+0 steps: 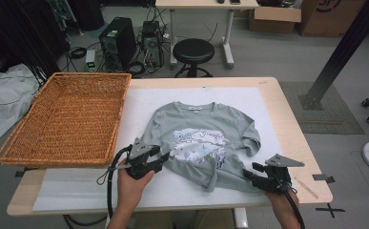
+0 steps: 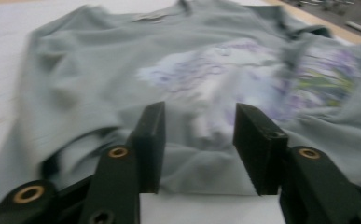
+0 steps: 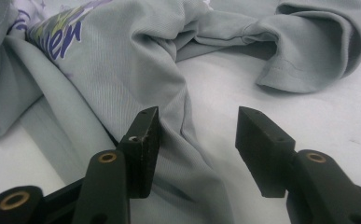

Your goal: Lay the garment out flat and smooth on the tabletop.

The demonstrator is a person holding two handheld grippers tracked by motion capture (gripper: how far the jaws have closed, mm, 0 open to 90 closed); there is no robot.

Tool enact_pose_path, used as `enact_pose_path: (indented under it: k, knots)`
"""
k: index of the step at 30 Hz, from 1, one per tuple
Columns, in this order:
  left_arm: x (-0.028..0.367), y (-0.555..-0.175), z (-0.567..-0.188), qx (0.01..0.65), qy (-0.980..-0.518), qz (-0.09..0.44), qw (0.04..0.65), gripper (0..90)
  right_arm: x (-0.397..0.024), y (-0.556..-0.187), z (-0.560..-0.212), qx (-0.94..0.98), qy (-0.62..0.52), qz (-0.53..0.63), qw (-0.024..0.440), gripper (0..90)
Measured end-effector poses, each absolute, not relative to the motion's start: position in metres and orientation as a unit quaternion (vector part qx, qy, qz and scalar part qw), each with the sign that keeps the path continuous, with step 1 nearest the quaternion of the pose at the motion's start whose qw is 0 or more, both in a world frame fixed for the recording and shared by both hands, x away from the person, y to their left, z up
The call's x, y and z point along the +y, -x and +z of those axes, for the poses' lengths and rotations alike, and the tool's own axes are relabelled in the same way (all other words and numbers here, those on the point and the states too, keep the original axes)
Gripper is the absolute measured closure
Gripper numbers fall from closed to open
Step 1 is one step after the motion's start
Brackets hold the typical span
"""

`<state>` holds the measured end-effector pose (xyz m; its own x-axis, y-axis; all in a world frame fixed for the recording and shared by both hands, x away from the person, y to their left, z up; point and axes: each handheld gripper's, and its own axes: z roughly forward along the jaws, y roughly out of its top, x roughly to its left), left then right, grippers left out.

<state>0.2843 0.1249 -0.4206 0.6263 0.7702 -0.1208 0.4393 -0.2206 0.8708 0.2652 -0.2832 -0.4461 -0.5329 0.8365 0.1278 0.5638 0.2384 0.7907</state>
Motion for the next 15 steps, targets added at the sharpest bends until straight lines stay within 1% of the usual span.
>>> enact_pose_path:
  k: [6,10,13,14,15]
  knots:
    - [0.1,-0.275,-0.433,0.35,-0.769,0.145,0.515,54.1,-0.283,-0.266,-0.449,0.768,-0.46,0.413,0.168,41.0]
    - [0.079,-0.272,-0.44,0.315,-0.793,0.139,0.503,53.3,-0.282,-0.267,-0.454,0.768,-0.462,0.41,0.168,40.7]
    - [0.069,-0.276,-0.445,0.308,-0.804,0.145,0.488,53.8,-0.282,-0.267,-0.454,0.768,-0.464,0.409,0.167,40.8]
    - [0.067,-0.279,-0.445,0.312,-0.808,0.143,0.479,55.8,-0.282,-0.267,-0.454,0.768,-0.464,0.409,0.166,40.6]
    - [0.066,-0.281,-0.445,0.319,-0.81,0.142,0.471,59.6,-0.282,-0.267,-0.454,0.768,-0.464,0.409,0.165,40.6]
